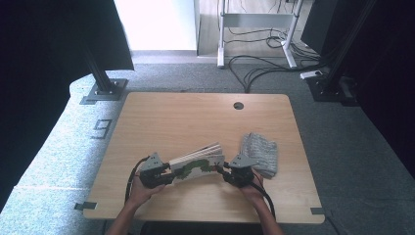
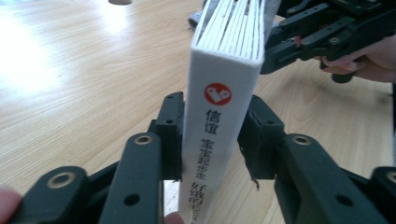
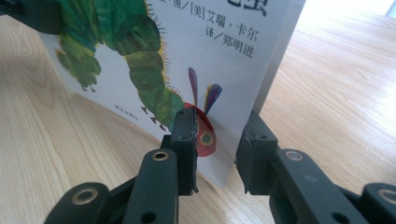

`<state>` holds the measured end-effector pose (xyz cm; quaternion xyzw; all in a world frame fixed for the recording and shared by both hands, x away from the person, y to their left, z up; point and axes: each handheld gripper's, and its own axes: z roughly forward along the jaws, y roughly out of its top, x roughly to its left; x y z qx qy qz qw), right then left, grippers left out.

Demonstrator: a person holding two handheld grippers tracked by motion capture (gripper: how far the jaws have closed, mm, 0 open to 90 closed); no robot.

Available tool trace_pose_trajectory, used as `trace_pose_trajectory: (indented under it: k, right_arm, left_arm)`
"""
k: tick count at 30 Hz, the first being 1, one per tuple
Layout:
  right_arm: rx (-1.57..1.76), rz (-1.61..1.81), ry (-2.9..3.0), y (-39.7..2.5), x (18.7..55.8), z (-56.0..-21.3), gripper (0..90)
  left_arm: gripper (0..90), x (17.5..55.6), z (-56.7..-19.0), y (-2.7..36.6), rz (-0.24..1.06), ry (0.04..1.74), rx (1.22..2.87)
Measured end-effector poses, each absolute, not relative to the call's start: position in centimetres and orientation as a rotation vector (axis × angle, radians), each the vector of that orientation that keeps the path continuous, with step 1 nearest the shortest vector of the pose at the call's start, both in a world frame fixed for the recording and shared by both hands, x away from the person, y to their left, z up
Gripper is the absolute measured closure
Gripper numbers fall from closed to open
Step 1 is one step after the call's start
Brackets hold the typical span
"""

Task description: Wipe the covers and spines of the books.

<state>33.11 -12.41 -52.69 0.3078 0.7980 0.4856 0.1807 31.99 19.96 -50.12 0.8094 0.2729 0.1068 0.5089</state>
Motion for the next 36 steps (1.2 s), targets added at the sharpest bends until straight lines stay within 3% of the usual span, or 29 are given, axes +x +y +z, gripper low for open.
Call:
trace_pose_trajectory:
  k: [16, 28, 31, 36]
  right_arm:
    - [0.882, 1.414, 2.209, -12.6, 34.6, -52.2, 65.5]
    - [0.851, 1.421, 2.233, -12.3, 36.3, -53.0, 62.4]
    - [0.891, 1.427, 2.179, -12.3, 36.5, -53.0, 67.0]
    - [0.907, 1.446, 2.159, -12.5, 36.6, -52.8, 63.5]
  left_arm:
    - [73.0, 31.5, -49.6, 19.7, 0.247, 0.660, 1.921]
    - [74.1, 31.1, -49.6, 19.2, 0.283, 0.652, 1.938]
    - [74.1, 30.8, -49.5, 18.9, 0.298, 0.648, 1.942]
    - [74.1, 30.7, -49.6, 18.8, 0.301, 0.662, 1.933]
